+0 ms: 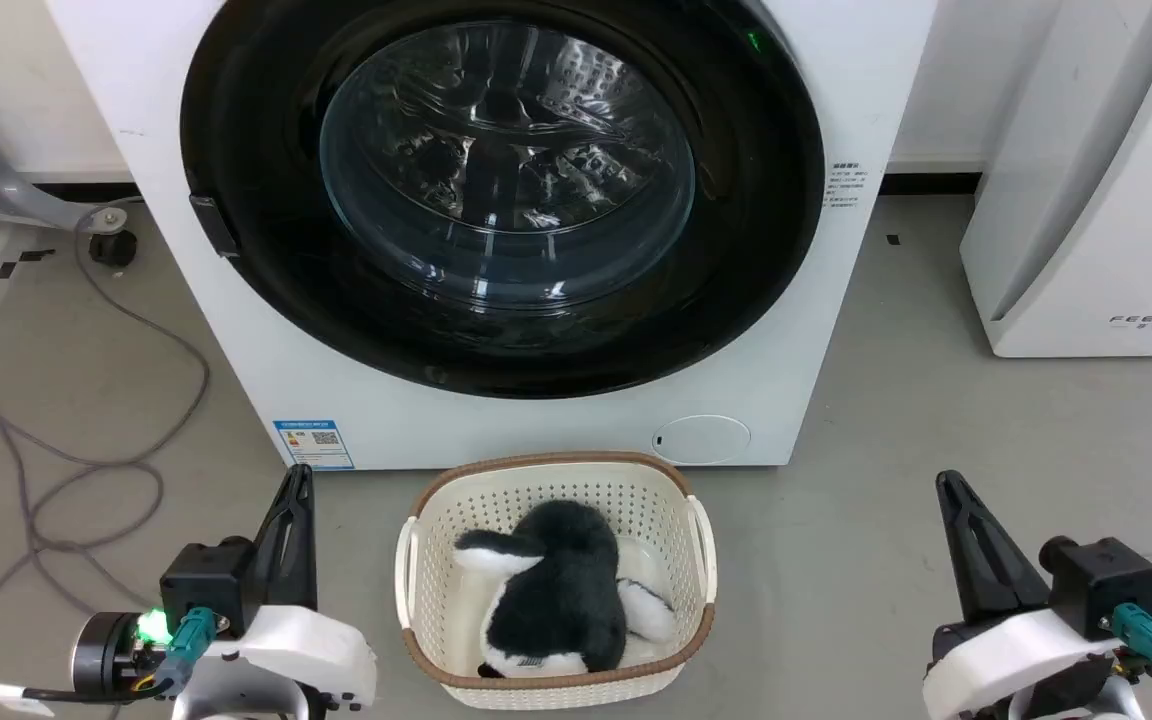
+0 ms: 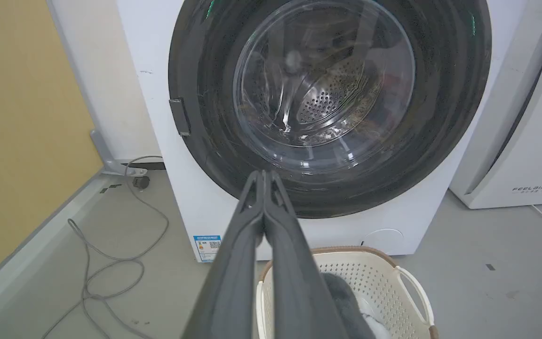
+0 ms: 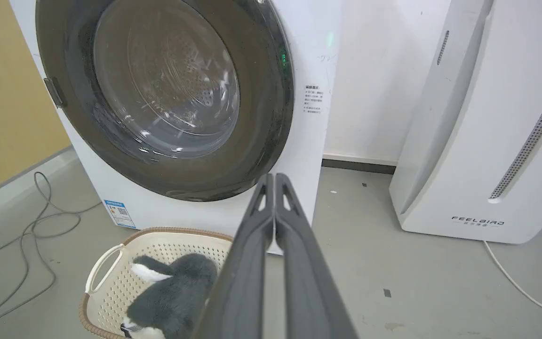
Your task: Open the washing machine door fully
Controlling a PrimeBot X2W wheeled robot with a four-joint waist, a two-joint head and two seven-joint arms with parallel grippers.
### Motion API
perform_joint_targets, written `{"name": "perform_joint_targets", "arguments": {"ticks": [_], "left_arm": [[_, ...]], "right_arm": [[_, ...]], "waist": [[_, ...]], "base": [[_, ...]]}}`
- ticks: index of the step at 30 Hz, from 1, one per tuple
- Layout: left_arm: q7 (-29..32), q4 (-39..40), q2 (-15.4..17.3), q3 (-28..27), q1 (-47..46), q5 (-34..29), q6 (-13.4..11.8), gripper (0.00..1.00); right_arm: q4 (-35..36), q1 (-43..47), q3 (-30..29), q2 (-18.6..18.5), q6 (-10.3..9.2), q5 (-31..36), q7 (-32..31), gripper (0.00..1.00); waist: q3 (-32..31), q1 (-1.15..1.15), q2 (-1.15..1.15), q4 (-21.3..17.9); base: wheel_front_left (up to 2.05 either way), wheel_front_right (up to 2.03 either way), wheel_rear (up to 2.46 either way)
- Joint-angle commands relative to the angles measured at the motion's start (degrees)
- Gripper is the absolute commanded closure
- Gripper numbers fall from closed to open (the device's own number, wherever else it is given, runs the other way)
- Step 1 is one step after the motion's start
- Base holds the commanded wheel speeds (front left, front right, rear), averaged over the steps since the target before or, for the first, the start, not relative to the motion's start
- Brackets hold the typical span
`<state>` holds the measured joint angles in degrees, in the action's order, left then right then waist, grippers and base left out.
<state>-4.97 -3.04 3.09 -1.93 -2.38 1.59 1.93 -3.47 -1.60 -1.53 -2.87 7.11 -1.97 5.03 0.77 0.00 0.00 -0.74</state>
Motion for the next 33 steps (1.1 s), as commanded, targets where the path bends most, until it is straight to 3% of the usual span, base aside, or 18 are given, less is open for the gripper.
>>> {"name": "perform_joint_targets", "arguments": {"ticks": [1, 33], "left_arm": [[0.35, 0.52, 0.06, 0.23, 0.94, -0.46, -0.44, 1.0], [4.21, 2.62, -0.17, 1.65, 2.15, -1.4, -1.68, 1.0]], "right_arm": [[0.49, 0.86, 0.15, 0.0, 0.25, 0.21, -0.39, 1.0], [2.98, 1.48, 1.31, 0.0, 0.35, 1.68, -4.26, 1.0]], "waist": [[-0.02, 0.0, 0.0, 0.02], [-0.65, 0.0, 0.0, 0.62]], "base": [[0.0, 0.0, 0.0], [0.0, 0.0, 0.0]]}}
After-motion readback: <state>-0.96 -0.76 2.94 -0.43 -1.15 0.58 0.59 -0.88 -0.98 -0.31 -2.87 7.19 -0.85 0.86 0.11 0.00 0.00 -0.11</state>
